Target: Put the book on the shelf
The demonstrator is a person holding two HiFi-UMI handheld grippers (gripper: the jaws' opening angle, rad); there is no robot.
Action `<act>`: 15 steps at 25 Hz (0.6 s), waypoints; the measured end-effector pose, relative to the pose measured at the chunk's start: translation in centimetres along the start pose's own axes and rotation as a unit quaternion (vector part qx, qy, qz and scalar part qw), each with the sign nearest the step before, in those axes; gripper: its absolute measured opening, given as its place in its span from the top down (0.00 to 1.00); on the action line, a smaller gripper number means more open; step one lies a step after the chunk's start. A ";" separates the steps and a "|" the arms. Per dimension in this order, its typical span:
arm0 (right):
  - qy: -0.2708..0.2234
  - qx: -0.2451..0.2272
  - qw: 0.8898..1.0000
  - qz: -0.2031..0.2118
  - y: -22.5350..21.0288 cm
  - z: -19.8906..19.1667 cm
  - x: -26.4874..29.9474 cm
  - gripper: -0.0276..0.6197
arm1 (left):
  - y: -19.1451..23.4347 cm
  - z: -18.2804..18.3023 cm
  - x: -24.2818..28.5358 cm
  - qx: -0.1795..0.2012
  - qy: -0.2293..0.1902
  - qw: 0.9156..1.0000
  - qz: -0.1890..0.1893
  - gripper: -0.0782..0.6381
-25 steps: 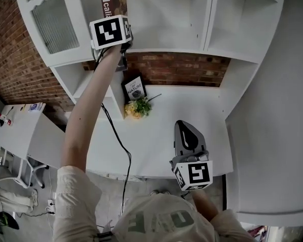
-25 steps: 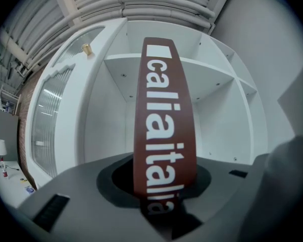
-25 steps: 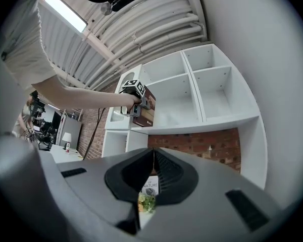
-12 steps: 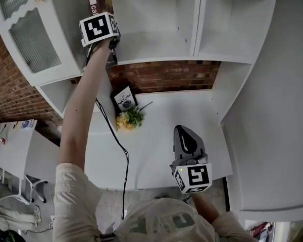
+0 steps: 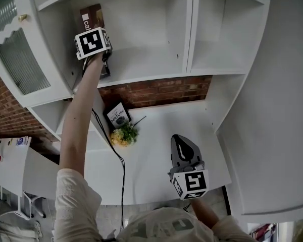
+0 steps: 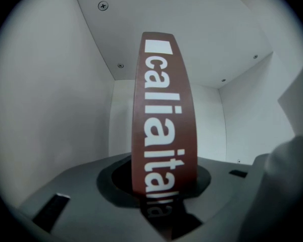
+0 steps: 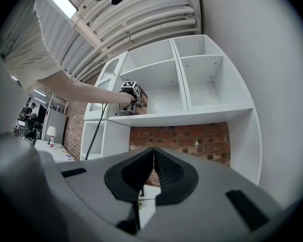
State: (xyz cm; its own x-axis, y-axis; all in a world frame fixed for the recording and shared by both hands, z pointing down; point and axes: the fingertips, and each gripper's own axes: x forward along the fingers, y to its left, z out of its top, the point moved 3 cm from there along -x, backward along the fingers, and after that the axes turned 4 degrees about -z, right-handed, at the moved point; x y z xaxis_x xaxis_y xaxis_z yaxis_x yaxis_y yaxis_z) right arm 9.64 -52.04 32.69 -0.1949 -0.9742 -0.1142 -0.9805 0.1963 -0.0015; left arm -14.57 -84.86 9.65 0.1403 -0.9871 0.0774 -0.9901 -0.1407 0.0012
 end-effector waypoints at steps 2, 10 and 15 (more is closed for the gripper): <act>0.003 0.003 1.000 0.000 -0.1 -0.2 0.4 0.93 | 0.1 -0.3 0.4 0.002 -0.009 1.000 0.000 0.67; 0.000 -0.005 1.000 0.009 0.8 0.1 1.1 0.93 | 0.3 -0.2 0.4 -0.004 -0.014 1.000 -0.014 0.67; -0.001 -0.002 1.000 0.011 1.2 0.2 1.0 0.93 | 0.2 -0.5 0.4 -0.014 -0.006 1.000 -0.019 0.67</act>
State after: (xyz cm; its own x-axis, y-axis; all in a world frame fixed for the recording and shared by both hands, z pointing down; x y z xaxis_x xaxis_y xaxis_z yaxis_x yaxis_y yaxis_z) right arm 8.25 -52.80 32.36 -0.2157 -0.9695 -0.1165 -0.9762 0.2167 0.0046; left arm -14.68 -85.23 10.19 0.1775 -0.9820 0.0653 -0.9839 -0.1757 0.0315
